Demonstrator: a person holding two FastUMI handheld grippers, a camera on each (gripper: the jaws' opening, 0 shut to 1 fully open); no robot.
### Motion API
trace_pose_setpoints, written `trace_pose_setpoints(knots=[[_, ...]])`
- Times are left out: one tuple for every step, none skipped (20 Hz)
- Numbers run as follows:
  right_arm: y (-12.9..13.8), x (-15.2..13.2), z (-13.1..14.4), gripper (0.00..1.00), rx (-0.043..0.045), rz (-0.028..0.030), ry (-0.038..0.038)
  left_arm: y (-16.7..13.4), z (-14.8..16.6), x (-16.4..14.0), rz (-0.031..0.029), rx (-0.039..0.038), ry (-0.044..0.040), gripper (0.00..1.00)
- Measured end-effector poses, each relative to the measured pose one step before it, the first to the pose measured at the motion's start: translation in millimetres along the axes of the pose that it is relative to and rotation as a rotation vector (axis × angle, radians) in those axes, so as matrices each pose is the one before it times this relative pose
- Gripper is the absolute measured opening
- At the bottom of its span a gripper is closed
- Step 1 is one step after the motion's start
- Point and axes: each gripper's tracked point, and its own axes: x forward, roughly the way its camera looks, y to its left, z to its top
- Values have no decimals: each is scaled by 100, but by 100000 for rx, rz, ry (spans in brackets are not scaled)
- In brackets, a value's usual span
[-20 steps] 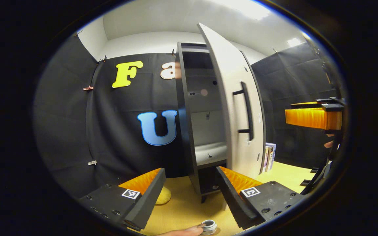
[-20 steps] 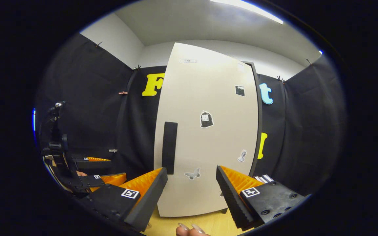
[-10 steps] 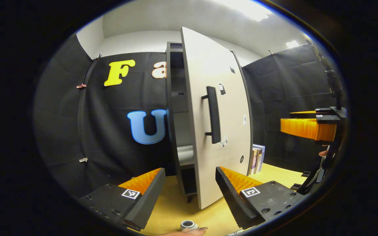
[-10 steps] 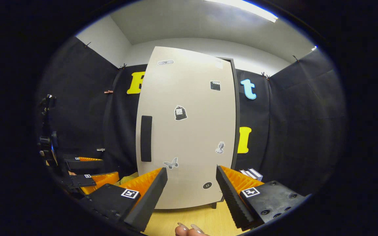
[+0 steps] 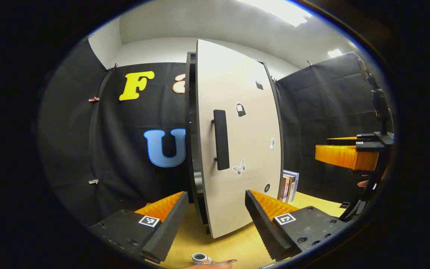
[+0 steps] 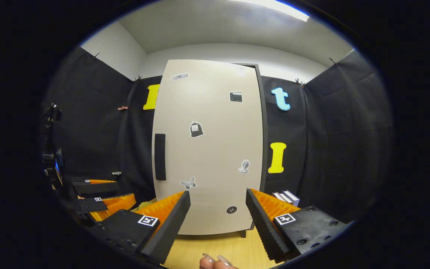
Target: Open the cabinet door with the right hand, grasp the bottle in the cabinet with the left hand and place it on the coaster, then close the cabinet door with the right hand.
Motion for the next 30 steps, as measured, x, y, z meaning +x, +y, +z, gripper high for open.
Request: trace_pose_setpoints(knots=[[-217, 44, 84, 97, -173, -352, 41, -282, 385, 50, -318, 675, -951, 96], [-202, 58, -37, 97, -423, -350, 475, -269, 288, 92, -124, 543, -768, 96], [-178, 55, -79, 97, -403, -223, 584, -218, 249, 70, -63, 118, -714, 96], [-82, 46, 94, 97, -104, 110, 88, -353, 115, -6, -351, -127, -588, 96], [14, 3, 59, 97, 205, 425, 20, -360, 257, 81, -362, -191, -600, 96], [9, 27, 32, 97, 497, 453, 458, -315, 145, 137, -232, -9, -384, 96], [-35, 51, -46, 97, 491, 95, 640, -187, 173, 49, 174, 32, -202, 96], [-120, 21, -80, 97, 397, -260, 800, 41, -125, 55, 377, -144, 16, 96], [-234, 56, -182, 97, 375, -566, 943, -82, -32, 145, 243, -210, 212, 96], [-225, -53, -52, 98, 618, -537, 340, -51, -65, 184, 226, -277, 202, 96], [-201, 169, 64, 98, 696, -373, 156, -22, -40, -22, 245, -226, 127, 96], [-100, 25, 93, 98, 737, 149, -149, 4, 54, 36, 237, -140, -10, 96], [52, -50, 293, 98, 816, 868, -1179, 10, 51, 13, 321, -93, 69, 96], [8, -8, 481, 98, 907, 495, -1483, 108, -85, 96, 399, -71, 182, 96], [-150, 18, 241, 98, 514, -37, -1234, 67, 23, 95, 407, -28, 279, 96], [-128, 39, 230, 98, -277, -194, -774, 136, -145, 132, 478, -129, 382, 96], [-183, 55, 80, 97, -835, -366, -446, 34, -58, 56, 469, -343, 434, 96], [-158, 104, 64, 98, -946, -432, -268, -120, 46, 185, -182, -549, 305, 96], [-28, 97, -6, 98, -714, -138, -170, 0, 93, 59, 118, -436, -88, 96], [91, 68, -38, 98, -396, 340, 76, 99, 137, -5, 363, -136, -264, 96], [201, 72, -123, 98, -170, 611, 233, 85, 102, 27, 288, 112, -70, 96], [210, 52, -11, 97, -166, 723, 113, 68, 47, 96, 273, 204, -216, 96], [63, 117, -110, 98, -370, 372, 178, -14, 54, 46, 125, 252, -42, 96], [77, 120, -94, 97, -577, 289, 169, 64, -37, 106, 337, 252, 36, 96], [106, 54, -20, 98, -702, 282, 170, 178, 97, -6, 511, 101, 36, 96], [75, 31, -23, 98, -640, 135, 29, -97, -59, 71, -103, -7, -55, 96], [111, 73, -73, 98, -546, 189, 80, -27, 151, 154, -94, -37, -191, 96], [109, 61, -53, 98, -469, 274, 151, -50, 111, 16, -170, 89, -203, 96], [59, 79, -15, 97, -247, 158, 120, 15, 209, 92, -64, 261, -249, 96], [31, 39, 25, 98, -37, 267, -158, 32, 175, 98, -73, 269, -227, 96]])
